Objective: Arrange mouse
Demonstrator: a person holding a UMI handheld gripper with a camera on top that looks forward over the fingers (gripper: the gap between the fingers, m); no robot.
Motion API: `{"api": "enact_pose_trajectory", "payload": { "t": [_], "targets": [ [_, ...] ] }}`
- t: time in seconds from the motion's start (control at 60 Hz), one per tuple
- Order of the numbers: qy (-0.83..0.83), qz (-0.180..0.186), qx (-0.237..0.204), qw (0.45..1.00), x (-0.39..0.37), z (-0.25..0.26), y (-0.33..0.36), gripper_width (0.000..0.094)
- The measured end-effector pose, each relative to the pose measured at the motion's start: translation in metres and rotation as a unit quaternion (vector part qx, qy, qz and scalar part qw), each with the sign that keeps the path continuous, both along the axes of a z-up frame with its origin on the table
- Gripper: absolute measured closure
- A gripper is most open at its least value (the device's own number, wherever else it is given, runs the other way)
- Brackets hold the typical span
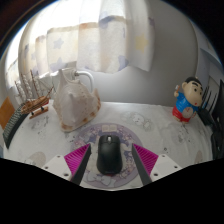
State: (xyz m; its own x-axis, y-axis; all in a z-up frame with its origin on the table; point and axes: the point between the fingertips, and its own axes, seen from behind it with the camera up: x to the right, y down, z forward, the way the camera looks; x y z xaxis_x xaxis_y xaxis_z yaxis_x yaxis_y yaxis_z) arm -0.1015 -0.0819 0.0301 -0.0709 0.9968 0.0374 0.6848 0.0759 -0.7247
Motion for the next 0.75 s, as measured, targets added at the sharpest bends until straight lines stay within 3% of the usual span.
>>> {"api": "enact_pose_trajectory", "payload": {
  "t": [0.267,0.45,0.55,0.65,0.75],
  "targets": [
    [-0.059,-0.043,-0.009,0.997,0.121,0.115,0.023,0.008],
    [-0.076,-0.044,-0.003,0.996,0.183,0.136,0.019,0.0077],
    [-0.074,-0.037,-0.003,0.997,0.191,0.14,0.017,0.008],
    [-0.061,-0.041,0.025,0.997,0.188,0.143,0.024,0.0081],
    [-0.061,-0.037,0.014,0.997,0.187,0.143,0.016,0.0081]
  ]
}}
